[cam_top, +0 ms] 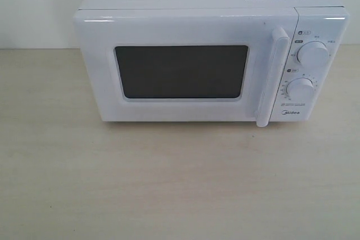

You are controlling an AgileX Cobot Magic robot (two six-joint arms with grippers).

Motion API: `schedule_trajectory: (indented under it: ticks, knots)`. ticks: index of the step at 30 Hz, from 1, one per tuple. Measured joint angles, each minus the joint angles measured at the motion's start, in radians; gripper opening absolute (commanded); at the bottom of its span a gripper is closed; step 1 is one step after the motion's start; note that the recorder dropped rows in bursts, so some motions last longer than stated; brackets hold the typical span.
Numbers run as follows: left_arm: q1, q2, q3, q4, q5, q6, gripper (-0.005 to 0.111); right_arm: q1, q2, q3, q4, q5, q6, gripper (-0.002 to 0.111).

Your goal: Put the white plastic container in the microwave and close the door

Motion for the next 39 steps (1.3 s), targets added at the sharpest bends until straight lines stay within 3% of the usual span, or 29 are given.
schedule_trajectory:
  ticks: [39]
  knots:
    - [0.000,0.000,0.000,0.000,0.000,-0.018,0.004,0.000,0.000,0.000,0.000,-0.003,0.000,0.000]
